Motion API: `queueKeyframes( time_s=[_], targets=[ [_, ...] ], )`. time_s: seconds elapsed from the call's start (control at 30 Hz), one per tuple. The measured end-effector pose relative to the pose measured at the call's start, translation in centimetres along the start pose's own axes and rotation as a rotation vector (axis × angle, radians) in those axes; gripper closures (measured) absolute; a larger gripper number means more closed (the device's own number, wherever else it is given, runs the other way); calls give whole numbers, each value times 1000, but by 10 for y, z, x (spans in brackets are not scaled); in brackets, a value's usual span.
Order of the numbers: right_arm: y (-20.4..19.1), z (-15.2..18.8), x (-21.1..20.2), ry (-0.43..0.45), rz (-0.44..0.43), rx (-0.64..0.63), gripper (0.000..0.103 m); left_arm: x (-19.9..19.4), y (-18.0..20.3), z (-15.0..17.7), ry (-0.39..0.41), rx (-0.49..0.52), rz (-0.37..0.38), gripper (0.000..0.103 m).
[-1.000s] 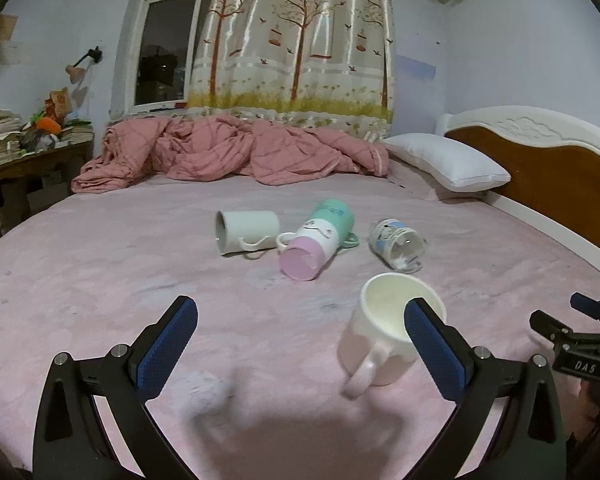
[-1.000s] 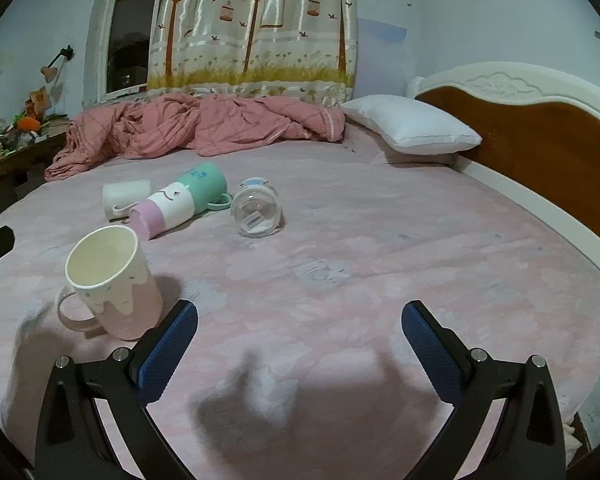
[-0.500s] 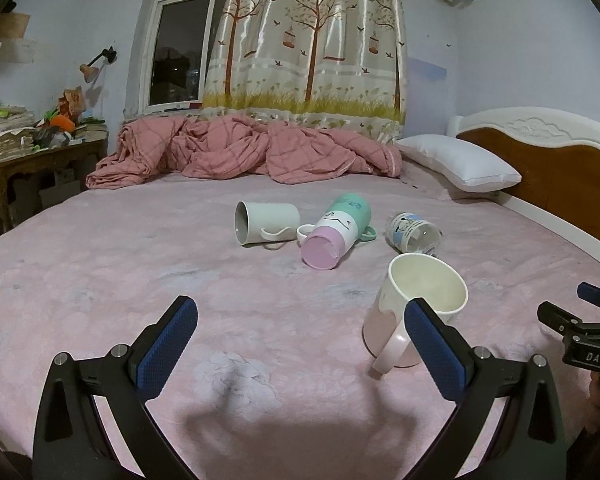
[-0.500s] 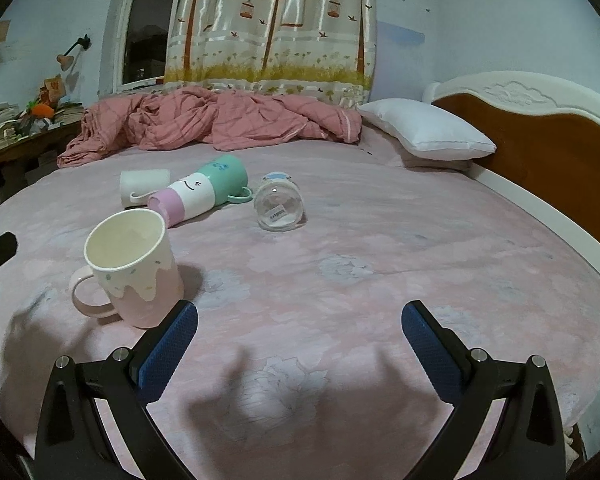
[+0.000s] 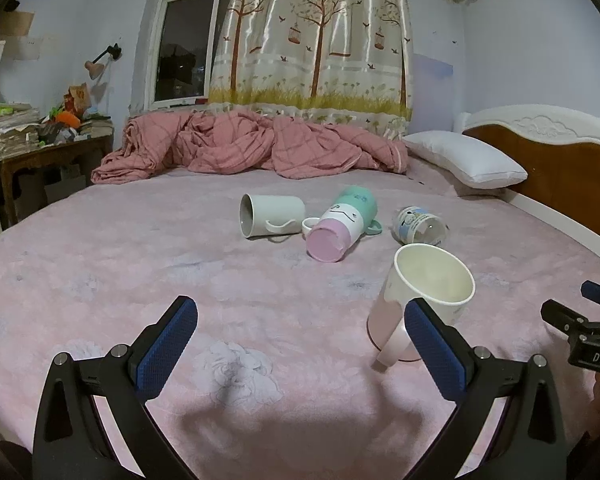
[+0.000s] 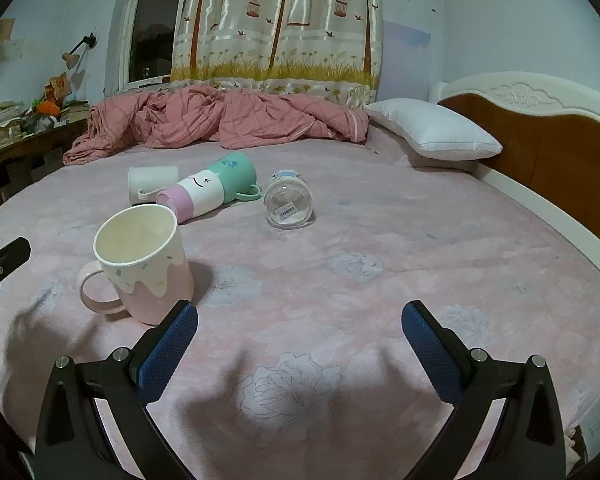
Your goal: Flip cup upright
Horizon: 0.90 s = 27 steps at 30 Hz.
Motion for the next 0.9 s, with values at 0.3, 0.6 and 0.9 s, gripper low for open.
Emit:
queueKeyframes(
  time_s=[0.3,0.6,0.9],
  targets=[
    [0,-1,0,-1,-1,1,0,5,0,4,-31,-22,13,0],
    [1,1,2,-11,4,-3,0,11,1,12,-63,-14,4,0],
    [3,4,3,-12,3,-4,0,14,3,17,-85,-15,9,0]
  ],
)
Point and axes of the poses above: each gripper's, at about its wrist camera, not at the fingertips, and x roughly the way its jaws point, y to its right, z to its underside, the point moved 10 cm from there along x, roughly the way its jaws point, and after that the axes turned 4 degrees about y, right-handed, at the moved point
